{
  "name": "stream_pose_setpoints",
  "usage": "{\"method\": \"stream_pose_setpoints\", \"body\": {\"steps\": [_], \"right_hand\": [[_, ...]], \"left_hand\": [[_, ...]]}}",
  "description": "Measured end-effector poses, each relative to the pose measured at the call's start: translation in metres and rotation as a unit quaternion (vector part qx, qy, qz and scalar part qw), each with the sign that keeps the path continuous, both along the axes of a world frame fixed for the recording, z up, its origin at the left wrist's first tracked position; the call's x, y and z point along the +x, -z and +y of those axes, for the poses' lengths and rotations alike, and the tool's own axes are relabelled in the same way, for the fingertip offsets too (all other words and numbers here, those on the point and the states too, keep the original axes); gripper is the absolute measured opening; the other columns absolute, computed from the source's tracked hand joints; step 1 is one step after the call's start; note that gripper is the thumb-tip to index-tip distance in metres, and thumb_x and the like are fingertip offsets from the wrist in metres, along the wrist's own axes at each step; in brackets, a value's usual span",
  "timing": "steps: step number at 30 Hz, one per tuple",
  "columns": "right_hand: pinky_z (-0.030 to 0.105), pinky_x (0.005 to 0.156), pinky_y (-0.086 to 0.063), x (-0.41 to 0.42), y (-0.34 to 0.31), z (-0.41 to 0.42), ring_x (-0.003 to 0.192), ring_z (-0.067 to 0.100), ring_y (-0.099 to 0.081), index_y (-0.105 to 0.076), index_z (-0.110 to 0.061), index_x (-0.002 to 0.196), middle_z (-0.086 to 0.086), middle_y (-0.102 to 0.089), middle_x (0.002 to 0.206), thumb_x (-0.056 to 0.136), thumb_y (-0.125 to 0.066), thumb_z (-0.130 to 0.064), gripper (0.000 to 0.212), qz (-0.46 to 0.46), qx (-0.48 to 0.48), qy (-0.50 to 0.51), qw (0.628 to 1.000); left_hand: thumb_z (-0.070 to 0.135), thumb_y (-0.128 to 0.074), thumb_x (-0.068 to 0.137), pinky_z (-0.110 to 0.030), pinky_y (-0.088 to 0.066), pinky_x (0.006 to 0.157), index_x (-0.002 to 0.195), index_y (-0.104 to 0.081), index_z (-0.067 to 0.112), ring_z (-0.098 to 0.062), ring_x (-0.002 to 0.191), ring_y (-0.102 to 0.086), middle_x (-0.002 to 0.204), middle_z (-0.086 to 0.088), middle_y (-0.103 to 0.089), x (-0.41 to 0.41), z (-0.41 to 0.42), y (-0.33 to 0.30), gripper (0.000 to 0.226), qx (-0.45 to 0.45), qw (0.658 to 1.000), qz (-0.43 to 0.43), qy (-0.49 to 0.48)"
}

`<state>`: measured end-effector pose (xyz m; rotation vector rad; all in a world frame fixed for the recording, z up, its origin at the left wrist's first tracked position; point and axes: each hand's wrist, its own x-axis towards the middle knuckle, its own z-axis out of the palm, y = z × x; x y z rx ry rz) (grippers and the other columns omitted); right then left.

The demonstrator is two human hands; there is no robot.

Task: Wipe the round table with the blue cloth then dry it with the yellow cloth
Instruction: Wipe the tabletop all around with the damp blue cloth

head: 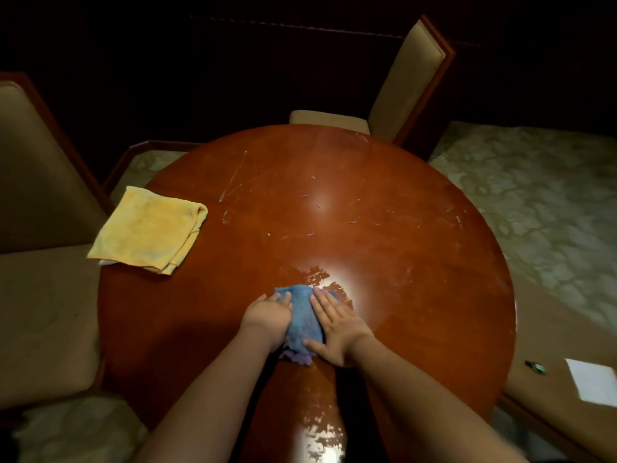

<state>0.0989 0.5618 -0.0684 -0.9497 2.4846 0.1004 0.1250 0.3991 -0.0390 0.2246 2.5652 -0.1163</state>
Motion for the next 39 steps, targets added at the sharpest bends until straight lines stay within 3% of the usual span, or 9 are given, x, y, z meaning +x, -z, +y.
{"method": "stream_pose_setpoints", "body": {"steps": [4, 6, 9, 15, 20, 22, 25, 34, 39], "right_hand": [[0.025, 0.107, 0.019, -0.014, 0.007, -0.005, 0.144, 0.016, 0.019, 0.012, -0.011, 0.150, 0.005, 0.019, 0.157, 0.063, 0.002, -0.077, 0.110, 0.011, -0.010, 0.005, 1.000], [0.028, 0.112, 0.016, -0.012, 0.006, -0.004, 0.144, 0.016, 0.018, 0.013, -0.011, 0.150, 0.006, 0.020, 0.157, 0.073, -0.008, -0.078, 0.104, 0.005, -0.010, 0.010, 1.000], [0.031, 0.116, 0.010, -0.001, 0.000, 0.010, 0.144, 0.017, 0.018, 0.014, -0.010, 0.149, 0.006, 0.021, 0.156, 0.093, -0.029, -0.064, 0.089, -0.007, -0.005, 0.000, 1.000], [0.029, 0.113, 0.012, 0.026, -0.003, 0.064, 0.143, 0.017, 0.020, 0.016, -0.010, 0.149, 0.005, 0.023, 0.155, 0.092, -0.024, -0.067, 0.090, 0.000, 0.001, -0.082, 0.997], [0.028, 0.113, 0.012, 0.041, 0.000, 0.105, 0.143, 0.014, 0.019, 0.016, -0.013, 0.149, -0.001, 0.026, 0.153, 0.062, 0.002, -0.086, 0.115, -0.021, -0.015, -0.118, 0.993], [0.027, 0.113, 0.012, 0.038, -0.001, 0.116, 0.144, 0.014, 0.018, 0.015, -0.013, 0.149, -0.002, 0.026, 0.152, 0.073, -0.009, -0.086, 0.108, -0.022, -0.023, -0.125, 0.992], [0.029, 0.117, 0.008, 0.033, -0.005, 0.124, 0.144, 0.015, 0.018, 0.015, -0.012, 0.150, 0.003, 0.023, 0.156, 0.091, -0.031, -0.067, 0.093, -0.024, -0.024, -0.140, 0.990], [0.029, 0.115, 0.006, 0.011, -0.013, 0.129, 0.145, 0.017, 0.015, 0.012, -0.008, 0.150, 0.007, 0.019, 0.157, 0.092, -0.040, -0.060, 0.094, -0.040, -0.047, -0.103, 0.993], [0.030, 0.117, 0.004, -0.023, -0.013, 0.114, 0.145, 0.018, 0.013, 0.009, -0.005, 0.150, 0.010, 0.017, 0.157, 0.091, -0.047, -0.055, 0.095, -0.055, -0.041, -0.061, 0.996]], "left_hand": [[0.038, -0.050, 0.096, -0.033, -0.013, 0.117, 0.151, -0.020, 0.014, -0.017, 0.146, -0.012, 0.160, -0.003, -0.007, -0.007, -0.004, 0.000, 0.067, 0.014, 1.000, 0.011, -0.011], [0.037, -0.051, 0.094, -0.033, -0.015, 0.116, 0.149, -0.025, 0.014, -0.017, 0.145, -0.016, 0.159, -0.003, -0.012, -0.004, -0.004, -0.003, 0.065, 0.026, 0.999, 0.019, -0.018], [0.037, -0.054, 0.092, -0.033, -0.017, 0.115, 0.147, -0.031, 0.015, -0.016, 0.143, -0.022, 0.158, -0.003, -0.019, 0.007, 0.006, -0.008, 0.064, 0.028, 0.999, 0.031, -0.026], [0.037, -0.052, 0.094, -0.034, -0.017, 0.116, 0.149, -0.025, 0.012, -0.020, 0.144, -0.019, 0.159, -0.006, -0.015, 0.065, 0.063, -0.015, 0.066, 0.030, 0.997, 0.025, -0.060], [0.037, -0.051, 0.094, -0.035, -0.017, 0.117, 0.150, -0.020, 0.008, -0.023, 0.145, -0.017, 0.159, -0.009, -0.011, 0.092, 0.112, -0.014, 0.070, 0.007, 0.995, 0.006, -0.099], [0.037, -0.052, 0.095, -0.034, -0.015, 0.117, 0.151, -0.017, 0.008, -0.023, 0.145, -0.016, 0.159, -0.009, -0.010, 0.092, 0.126, -0.013, 0.072, -0.005, 0.994, 0.003, -0.113], [0.038, -0.053, 0.094, -0.034, -0.013, 0.117, 0.151, -0.015, 0.008, -0.023, 0.145, -0.015, 0.160, -0.010, -0.008, 0.088, 0.138, -0.010, 0.075, -0.026, 0.991, -0.018, -0.133], [0.034, -0.058, 0.091, -0.039, -0.012, 0.117, 0.152, -0.013, 0.009, -0.022, 0.146, -0.011, 0.160, -0.007, -0.002, 0.049, 0.142, -0.006, 0.079, -0.053, 0.991, -0.046, -0.118], [0.028, -0.051, 0.096, -0.038, -0.010, 0.117, 0.152, -0.015, 0.009, -0.021, 0.146, -0.010, 0.161, -0.005, -0.001, 0.000, 0.127, 0.003, 0.069, -0.035, 0.994, -0.037, -0.093]]}}
